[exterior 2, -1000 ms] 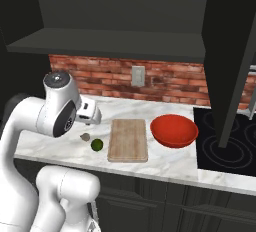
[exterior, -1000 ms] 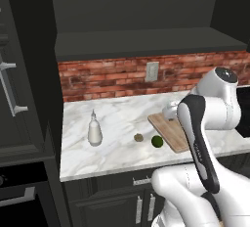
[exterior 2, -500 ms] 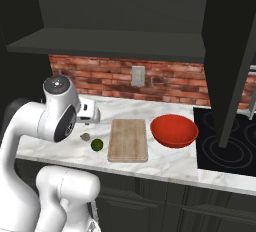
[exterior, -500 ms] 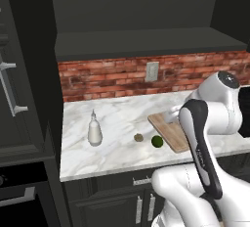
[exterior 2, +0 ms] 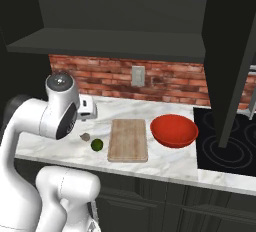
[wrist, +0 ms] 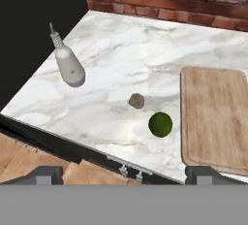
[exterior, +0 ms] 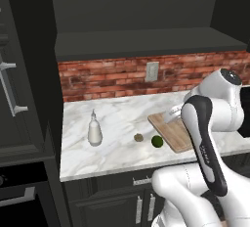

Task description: Open the cabinet. Place the bowl and condiment on the counter. Then place the lime and garlic on the cutting board.

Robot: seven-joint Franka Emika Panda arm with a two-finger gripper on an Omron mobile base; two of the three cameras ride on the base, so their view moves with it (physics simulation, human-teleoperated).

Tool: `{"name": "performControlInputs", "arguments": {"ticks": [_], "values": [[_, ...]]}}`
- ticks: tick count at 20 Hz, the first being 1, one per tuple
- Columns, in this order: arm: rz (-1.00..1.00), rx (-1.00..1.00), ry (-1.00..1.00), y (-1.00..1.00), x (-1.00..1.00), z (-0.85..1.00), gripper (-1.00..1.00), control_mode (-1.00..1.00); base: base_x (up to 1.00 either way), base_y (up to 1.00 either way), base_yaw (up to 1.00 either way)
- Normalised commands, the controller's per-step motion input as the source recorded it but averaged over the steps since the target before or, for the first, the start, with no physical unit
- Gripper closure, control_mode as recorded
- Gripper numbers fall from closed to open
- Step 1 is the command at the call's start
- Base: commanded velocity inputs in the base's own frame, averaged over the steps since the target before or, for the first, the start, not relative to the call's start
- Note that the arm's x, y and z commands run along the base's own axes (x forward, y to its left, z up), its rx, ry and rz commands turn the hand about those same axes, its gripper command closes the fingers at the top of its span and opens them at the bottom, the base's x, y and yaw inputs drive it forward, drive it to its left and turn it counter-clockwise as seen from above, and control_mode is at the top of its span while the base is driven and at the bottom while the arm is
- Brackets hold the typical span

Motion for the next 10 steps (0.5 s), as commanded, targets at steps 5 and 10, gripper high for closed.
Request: {"name": "performControlInputs", "arguments": {"ticks": [5, 10], "values": [[0.00, -0.08, 0.00, 0.42, 0.00, 0.06, -1.00, -1.00, 0.00, 0.00, 0.00], [0.00, -0.10, 0.01, 0.33, 0.08, 0.00, -1.00, -1.00, 0.00, 0.00, 0.00]]}}
